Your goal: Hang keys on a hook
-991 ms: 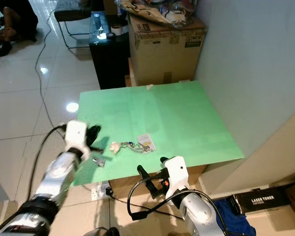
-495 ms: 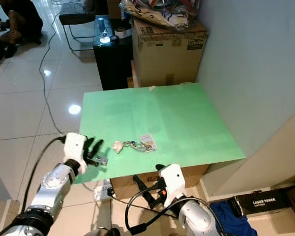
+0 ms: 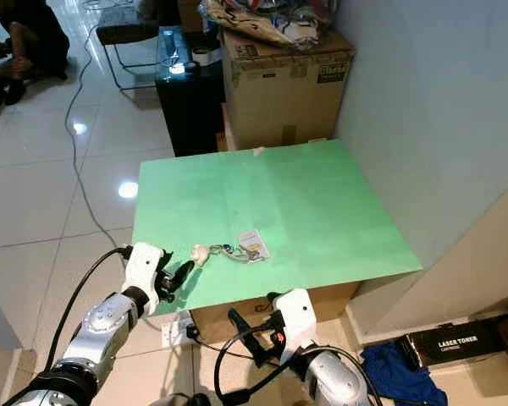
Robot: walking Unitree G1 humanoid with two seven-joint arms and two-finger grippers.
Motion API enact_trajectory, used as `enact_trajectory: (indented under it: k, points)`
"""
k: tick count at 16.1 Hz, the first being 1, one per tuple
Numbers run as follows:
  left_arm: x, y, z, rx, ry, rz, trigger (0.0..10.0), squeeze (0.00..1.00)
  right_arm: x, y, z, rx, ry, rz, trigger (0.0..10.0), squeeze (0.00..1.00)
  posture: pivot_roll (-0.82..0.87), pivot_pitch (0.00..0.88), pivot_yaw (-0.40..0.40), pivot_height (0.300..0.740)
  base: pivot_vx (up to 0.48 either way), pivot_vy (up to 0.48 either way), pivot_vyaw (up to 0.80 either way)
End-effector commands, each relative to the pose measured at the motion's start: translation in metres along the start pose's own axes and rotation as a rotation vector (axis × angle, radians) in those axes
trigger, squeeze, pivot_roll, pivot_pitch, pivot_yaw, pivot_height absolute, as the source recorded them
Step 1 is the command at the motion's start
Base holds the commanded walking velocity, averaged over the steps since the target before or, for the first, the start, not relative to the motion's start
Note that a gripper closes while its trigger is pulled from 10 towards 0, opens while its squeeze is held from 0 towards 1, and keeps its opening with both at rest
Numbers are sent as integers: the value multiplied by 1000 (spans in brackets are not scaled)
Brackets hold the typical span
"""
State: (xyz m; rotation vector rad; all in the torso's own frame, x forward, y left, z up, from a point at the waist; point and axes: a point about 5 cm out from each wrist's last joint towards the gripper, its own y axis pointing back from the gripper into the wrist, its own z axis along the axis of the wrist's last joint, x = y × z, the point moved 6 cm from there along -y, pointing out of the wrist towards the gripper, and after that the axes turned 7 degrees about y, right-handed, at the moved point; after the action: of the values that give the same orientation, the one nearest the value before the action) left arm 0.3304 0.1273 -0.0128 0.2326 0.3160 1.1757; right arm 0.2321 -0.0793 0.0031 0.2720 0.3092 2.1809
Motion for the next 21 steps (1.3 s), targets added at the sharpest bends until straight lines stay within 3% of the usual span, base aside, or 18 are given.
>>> enact_trajectory:
  k: [1,6,7,14,15,16,18,19,20,21]
  points:
    - [3,3,-7,28,-4,0,10000,1000,2,1,-2,5,-15,6,10000,0,-185,61,105,740,0,0,0]
    - [7,6,-19,73,6,17,10000,1000,5,1,-3,5,-24,10,10000,0,-183,68,101,740,0,0,0]
    - [7,6,-23,92,41,28,10000,0,6,1,-2,3,-23,10,10000,0,-184,69,99,740,0,0,0]
    - [-4,3,-34,140,53,17,10000,0,6,1,-2,6,-21,12,10000,0,-191,71,98,740,0,0,0]
    - [-6,2,-35,142,50,15,8980,0,6,1,-2,7,-20,12,10000,0,-192,69,97,740,0,0,0]
    - [-7,2,-36,146,47,14,9059,0,5,1,-2,8,-20,12,10000,0,-193,70,97,740,0,0,0]
    - [-9,2,-39,160,39,13,8196,0,5,1,-2,10,-19,12,10000,0,-194,69,95,740,0,0,0]
    - [-10,2,-40,166,36,11,4000,0,4,1,-2,12,-18,12,10000,0,-194,69,94,740,0,0,0]
    - [-10,2,-41,169,34,12,4000,0,4,1,-2,12,-18,12,10000,0,-194,69,94,740,0,0,0]
    - [-9,3,-44,186,36,21,0,0,4,0,-2,13,-18,14,10000,0,-194,69,94,740,0,0,0]
